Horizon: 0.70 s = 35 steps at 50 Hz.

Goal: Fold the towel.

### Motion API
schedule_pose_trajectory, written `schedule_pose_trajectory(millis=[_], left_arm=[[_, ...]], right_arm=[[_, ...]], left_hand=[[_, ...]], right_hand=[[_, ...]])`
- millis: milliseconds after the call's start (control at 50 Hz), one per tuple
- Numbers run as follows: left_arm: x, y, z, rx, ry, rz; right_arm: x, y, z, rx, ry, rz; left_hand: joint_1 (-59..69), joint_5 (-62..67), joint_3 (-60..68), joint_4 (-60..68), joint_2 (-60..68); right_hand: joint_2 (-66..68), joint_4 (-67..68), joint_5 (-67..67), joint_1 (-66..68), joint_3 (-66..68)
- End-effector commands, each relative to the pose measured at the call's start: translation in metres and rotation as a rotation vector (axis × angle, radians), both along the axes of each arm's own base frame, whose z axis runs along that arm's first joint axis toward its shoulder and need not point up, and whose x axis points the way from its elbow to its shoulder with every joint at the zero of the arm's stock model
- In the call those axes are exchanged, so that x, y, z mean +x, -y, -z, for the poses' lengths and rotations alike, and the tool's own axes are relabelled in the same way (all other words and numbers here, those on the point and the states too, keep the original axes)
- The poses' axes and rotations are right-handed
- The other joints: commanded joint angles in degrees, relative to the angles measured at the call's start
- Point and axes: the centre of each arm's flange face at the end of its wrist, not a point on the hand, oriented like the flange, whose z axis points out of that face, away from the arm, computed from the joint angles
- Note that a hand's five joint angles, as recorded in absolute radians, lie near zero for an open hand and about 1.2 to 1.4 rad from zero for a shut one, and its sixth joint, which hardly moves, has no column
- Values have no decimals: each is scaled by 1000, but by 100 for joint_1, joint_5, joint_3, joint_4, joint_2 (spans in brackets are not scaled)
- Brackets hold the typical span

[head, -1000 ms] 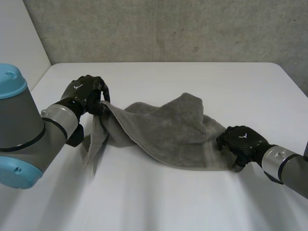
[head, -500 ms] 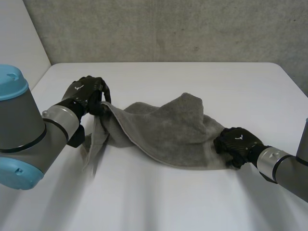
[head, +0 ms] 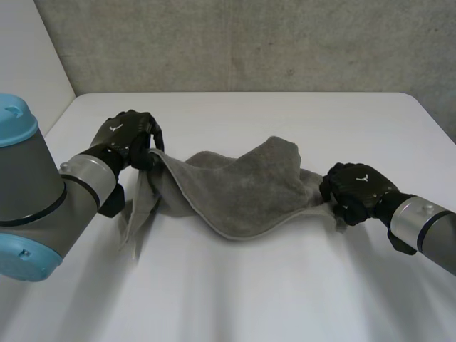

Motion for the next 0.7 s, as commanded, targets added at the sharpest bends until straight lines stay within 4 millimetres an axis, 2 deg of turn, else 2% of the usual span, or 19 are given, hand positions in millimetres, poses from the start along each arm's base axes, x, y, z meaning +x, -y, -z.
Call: schedule_pose_trajectory(millis=[20,140,200,240,260,300,320,340,360,400,420,440,460,480,500,520,540,620,700], left_arm=[[3,-19,8,33,44,44],[5,-28,25,35,161,127],[8,-18,30,-3,234,142],[12,13,30,-64,290,112],[12,13,30,-65,290,112],[9,29,20,-115,301,99],[6,41,4,-174,291,88],[2,54,-20,-253,269,74],[2,54,-21,-254,268,74],[-4,68,-78,-426,220,47],[-4,68,-78,-427,220,47],[-5,69,-112,-518,188,30],[-5,69,-112,-519,187,30],[-4,63,-147,-611,147,16],[-3,53,-177,-687,101,12],[-3,52,-178,-688,101,12],[1,42,-200,-737,55,5],[11,22,-232,-823,-59,8],[15,19,-219,-811,-56,15]], right_arm=[[3,-15,-12,97,28,-49],[3,-13,-12,86,-93,-120],[5,-4,-18,39,-126,-131],[15,20,-42,-72,-138,-126],[15,20,-42,-73,-138,-126],[31,42,-84,-220,-85,-109],[31,42,-84,-221,-84,-109],[38,51,-112,-306,-38,-99],[39,51,-112,-307,-37,-98],[52,61,-177,-499,103,-79],[52,61,-178,-500,103,-79],[53,63,-209,-582,195,-55],[51,61,-239,-652,290,-36],[51,61,-239,-653,291,-36],[48,54,-264,-713,378,-33],[48,53,-265,-714,379,-33],[46,47,-283,-760,449,-42],[40,39,-282,-734,494,-63],[30,36,-261,-674,449,-85]], left_hand=[[541,376,-331,-376,313],[541,376,-331,-376,313],[541,376,-331,-376,313],[541,376,-331,-376,313],[541,376,-331,-376,313],[541,376,-331,-376,313],[541,376,-331,-376,313],[541,376,-331,-376,313],[541,376,-331,-376,313],[541,376,-331,-376,313],[541,376,-331,-376,313],[541,376,-331,-376,313],[541,376,-331,-376,313],[541,376,-331,-376,313],[541,376,-331,-376,313],[541,376,-331,-376,313],[541,376,-331,-376,313],[541,376,-331,-376,313],[541,376,-331,-376,313]], right_hand=[[547,-435,304,531,-302],[547,-435,304,531,-302],[547,-435,304,531,-302],[547,-435,304,531,-302],[547,-435,304,531,-302],[547,-435,304,531,-302],[547,-435,304,531,-302],[547,-435,304,531,-302],[547,-435,304,531,-302],[547,-435,304,531,-302],[547,-435,304,531,-302],[547,-435,304,531,-302],[547,-435,304,531,-302],[547,-435,304,531,-302],[547,-435,304,531,-302],[547,-435,304,531,-302],[547,-435,304,531,-302],[547,-435,304,531,-302],[547,-435,304,531,-302]])
